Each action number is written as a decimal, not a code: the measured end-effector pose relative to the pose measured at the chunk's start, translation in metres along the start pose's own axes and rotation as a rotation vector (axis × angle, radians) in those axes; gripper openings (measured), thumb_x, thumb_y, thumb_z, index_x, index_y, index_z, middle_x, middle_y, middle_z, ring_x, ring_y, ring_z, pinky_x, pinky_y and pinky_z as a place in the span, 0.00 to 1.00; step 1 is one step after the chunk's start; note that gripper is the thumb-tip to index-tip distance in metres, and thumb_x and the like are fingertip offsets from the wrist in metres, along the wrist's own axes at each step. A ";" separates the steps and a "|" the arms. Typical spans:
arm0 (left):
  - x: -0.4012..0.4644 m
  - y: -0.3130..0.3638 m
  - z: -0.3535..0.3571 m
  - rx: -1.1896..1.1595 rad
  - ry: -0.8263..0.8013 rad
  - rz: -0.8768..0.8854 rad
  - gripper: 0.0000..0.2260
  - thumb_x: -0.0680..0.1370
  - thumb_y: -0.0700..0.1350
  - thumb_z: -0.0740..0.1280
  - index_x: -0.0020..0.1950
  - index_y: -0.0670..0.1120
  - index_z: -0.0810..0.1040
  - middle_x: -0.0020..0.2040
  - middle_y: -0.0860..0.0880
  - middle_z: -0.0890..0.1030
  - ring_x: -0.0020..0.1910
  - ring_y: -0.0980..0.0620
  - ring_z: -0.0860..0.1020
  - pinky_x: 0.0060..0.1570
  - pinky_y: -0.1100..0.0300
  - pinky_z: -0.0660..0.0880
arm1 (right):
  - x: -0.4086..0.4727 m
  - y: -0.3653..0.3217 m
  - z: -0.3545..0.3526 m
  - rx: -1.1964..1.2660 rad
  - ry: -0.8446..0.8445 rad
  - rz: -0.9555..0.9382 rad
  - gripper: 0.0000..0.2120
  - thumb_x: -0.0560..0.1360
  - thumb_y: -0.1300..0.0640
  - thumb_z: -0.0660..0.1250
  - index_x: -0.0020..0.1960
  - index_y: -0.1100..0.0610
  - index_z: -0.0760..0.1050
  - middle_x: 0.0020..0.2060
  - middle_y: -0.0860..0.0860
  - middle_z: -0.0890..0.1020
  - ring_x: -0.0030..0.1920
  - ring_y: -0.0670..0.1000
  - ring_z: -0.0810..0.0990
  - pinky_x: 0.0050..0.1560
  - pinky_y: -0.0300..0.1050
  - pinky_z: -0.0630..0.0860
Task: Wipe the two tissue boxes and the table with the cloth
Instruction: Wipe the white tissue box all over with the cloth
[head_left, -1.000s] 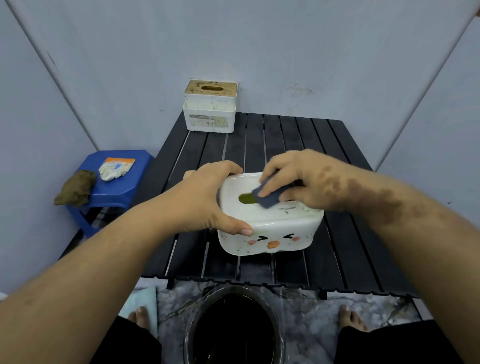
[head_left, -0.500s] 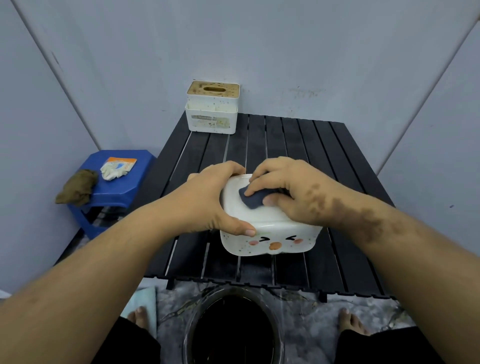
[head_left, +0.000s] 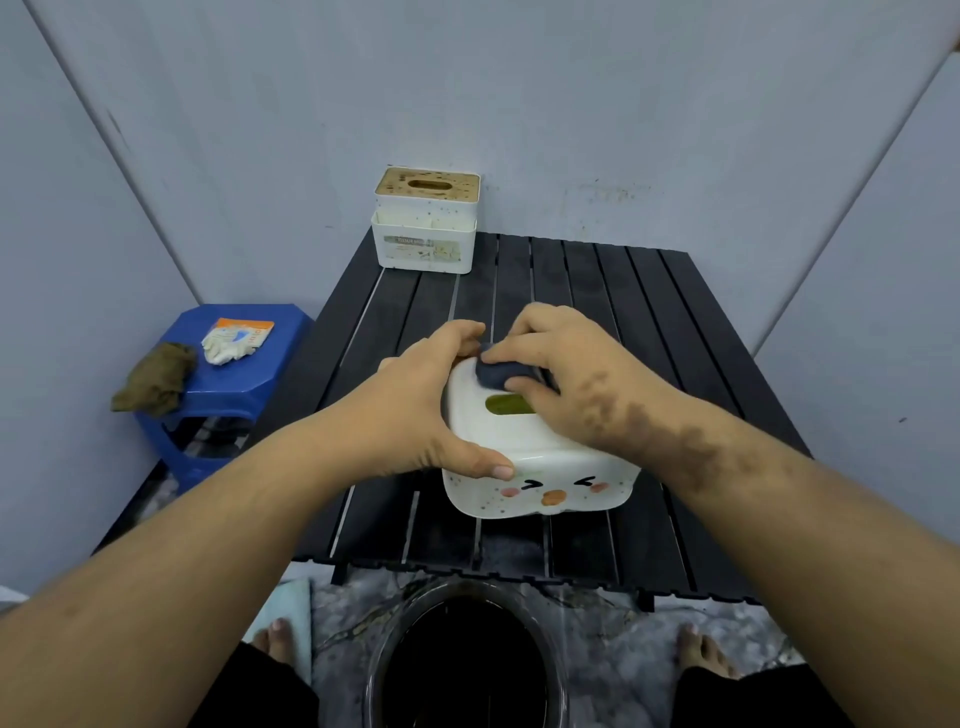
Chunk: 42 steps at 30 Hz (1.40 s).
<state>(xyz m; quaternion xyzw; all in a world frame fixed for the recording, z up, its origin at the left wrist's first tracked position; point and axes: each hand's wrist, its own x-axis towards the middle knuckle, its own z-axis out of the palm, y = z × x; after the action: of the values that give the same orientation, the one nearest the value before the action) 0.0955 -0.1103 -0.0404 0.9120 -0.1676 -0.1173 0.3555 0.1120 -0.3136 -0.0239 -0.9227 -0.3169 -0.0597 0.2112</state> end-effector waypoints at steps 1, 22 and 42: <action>0.000 0.000 0.000 0.002 -0.001 -0.002 0.59 0.56 0.63 0.84 0.79 0.60 0.54 0.68 0.69 0.66 0.73 0.55 0.66 0.75 0.50 0.65 | 0.002 -0.002 -0.003 -0.002 -0.023 0.007 0.14 0.76 0.59 0.68 0.59 0.47 0.80 0.49 0.49 0.75 0.52 0.52 0.74 0.56 0.50 0.72; 0.001 0.007 0.002 0.072 0.017 -0.036 0.49 0.58 0.59 0.84 0.73 0.61 0.60 0.66 0.59 0.71 0.67 0.48 0.68 0.67 0.47 0.70 | -0.042 0.044 -0.063 -0.100 -0.231 0.197 0.14 0.72 0.64 0.72 0.51 0.46 0.82 0.48 0.40 0.77 0.48 0.41 0.76 0.49 0.29 0.66; 0.007 0.003 0.001 0.095 -0.034 -0.005 0.45 0.54 0.66 0.79 0.66 0.70 0.61 0.65 0.60 0.71 0.66 0.49 0.71 0.67 0.44 0.73 | -0.037 0.056 -0.040 -0.285 -0.095 0.153 0.15 0.76 0.64 0.64 0.55 0.49 0.83 0.53 0.51 0.78 0.51 0.58 0.73 0.55 0.52 0.72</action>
<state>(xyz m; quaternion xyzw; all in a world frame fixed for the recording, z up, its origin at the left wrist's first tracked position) 0.1005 -0.1157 -0.0393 0.9262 -0.1768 -0.1253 0.3086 0.1172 -0.3913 -0.0161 -0.9665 -0.2436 -0.0441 0.0669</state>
